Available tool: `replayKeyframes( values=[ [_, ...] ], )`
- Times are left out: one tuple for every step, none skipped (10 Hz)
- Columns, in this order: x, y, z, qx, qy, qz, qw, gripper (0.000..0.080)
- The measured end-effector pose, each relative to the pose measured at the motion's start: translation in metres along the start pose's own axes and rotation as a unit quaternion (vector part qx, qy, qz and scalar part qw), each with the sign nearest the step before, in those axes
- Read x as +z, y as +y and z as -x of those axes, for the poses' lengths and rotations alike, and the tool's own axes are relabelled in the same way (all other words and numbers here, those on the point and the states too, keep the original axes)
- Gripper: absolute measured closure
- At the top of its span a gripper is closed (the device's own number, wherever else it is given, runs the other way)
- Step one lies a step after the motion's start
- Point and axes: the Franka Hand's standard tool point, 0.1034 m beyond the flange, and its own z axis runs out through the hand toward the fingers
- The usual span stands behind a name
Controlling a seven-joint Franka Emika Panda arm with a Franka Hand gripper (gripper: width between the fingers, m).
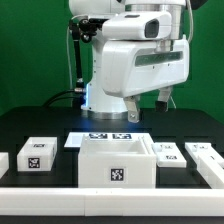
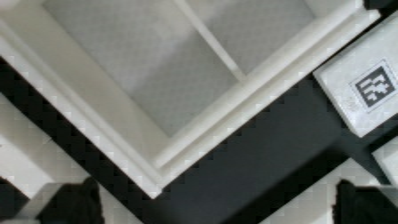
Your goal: Assemble cabinet
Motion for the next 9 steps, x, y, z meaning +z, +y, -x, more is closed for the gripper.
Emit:
replayKeyframes(
  values=[
    [0.000, 0.000, 0.000, 0.000, 0.000, 0.000, 1.000, 0.0150],
    [0.000, 0.000, 0.000, 0.000, 0.000, 0.000, 1.000, 0.0150],
    [0.000, 0.000, 0.000, 0.000, 0.000, 0.000, 1.000, 0.0150],
    [0.000, 0.000, 0.000, 0.000, 0.000, 0.000, 1.000, 0.0150],
    [0.000, 0.000, 0.000, -0.004, 0.000, 0.000, 1.000, 0.0150],
    [0.001, -0.003, 0.004, -0.022, 0.000, 0.000, 1.000, 0.0150],
    [0.006, -0.013, 0.015, -0.035, -0.001, 0.000, 0.999, 0.0150],
    [0.011, -0.023, 0.026, -0.060, -0.003, 0.000, 0.998, 0.0150],
    [0.015, -0.027, 0.031, -0.122, -0.001, 0.010, 0.993, 0.0150]
  ],
)
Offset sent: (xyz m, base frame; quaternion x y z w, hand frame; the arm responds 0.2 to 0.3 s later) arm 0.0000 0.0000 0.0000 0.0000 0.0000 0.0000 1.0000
